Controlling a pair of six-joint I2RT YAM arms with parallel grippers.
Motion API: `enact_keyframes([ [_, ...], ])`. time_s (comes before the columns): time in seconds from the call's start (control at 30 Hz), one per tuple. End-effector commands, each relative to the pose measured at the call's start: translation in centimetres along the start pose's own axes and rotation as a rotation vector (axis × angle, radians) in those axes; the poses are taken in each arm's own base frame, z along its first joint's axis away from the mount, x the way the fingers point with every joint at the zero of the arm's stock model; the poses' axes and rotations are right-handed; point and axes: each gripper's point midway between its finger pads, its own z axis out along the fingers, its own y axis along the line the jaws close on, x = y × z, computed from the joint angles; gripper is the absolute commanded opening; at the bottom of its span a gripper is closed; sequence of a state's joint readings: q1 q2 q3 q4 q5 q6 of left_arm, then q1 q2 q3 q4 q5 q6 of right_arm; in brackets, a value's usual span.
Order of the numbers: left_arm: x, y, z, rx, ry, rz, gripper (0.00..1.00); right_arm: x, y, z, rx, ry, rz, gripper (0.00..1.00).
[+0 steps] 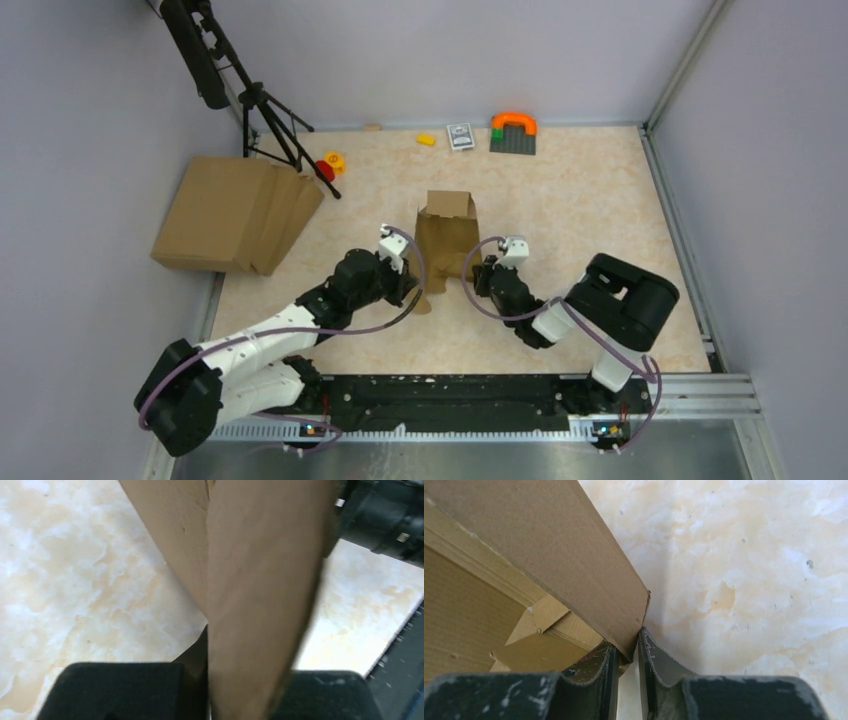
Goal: Fold the paper box
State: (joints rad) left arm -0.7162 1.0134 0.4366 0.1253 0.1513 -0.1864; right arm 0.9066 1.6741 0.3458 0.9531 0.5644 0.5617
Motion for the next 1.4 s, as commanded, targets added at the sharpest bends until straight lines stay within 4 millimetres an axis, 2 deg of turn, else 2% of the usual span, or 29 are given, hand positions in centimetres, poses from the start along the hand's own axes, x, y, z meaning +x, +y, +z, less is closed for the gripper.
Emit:
enact_keyframes([
  [0.0,-3.1,2.2,1.4,-0.115,-0.128,0.042,0.01,-2.0,0.9,1.9,-0.02,-0.122,0.087,0.16],
  [0.13,-3.0,1.6,2.1,-0.071,-0.138,0.08,0.01,-1.1,0.8,3.0,-0.031,-0.115,0.062,0.18],
  [0.3,-2.7,0.4,1.9,0.012,-0.154,0.134,0.01,-0.6,-0.1,3.0,-0.028,-0.106,0.058,0.21],
  [0.37,-2.5,0.1,1.9,0.032,-0.151,0.148,0.01,-0.6,0.1,2.9,-0.047,-0.103,0.051,0.25],
  [0.43,-2.5,-0.1,1.9,0.046,-0.15,0.162,0.0,-0.9,0.4,2.6,-0.067,-0.107,0.048,0.3],
  [0.57,-2.3,-0.5,2.0,0.073,-0.11,0.2,0.0,-1.6,0.3,2.5,-0.035,-0.09,0.013,0.32],
  [0.9,-2.0,-0.4,2.5,0.083,-0.06,0.25,0.0,-4.8,1.6,2.2,-0.055,-0.122,-0.111,0.38],
  [1.07,-2.1,-0.4,2.5,0.086,-0.059,0.263,0.0,-5.3,2.0,1.8,-0.08,-0.117,-0.149,0.43],
  [1.17,-2.1,-0.4,2.5,0.086,-0.059,0.268,0.0,-5.4,2.2,1.6,-0.107,-0.108,-0.164,0.51],
  [1.37,-2.1,-0.7,2.5,0.103,-0.058,0.273,0.0,-6.1,2.5,1.0,-0.172,-0.099,-0.17,0.5],
])
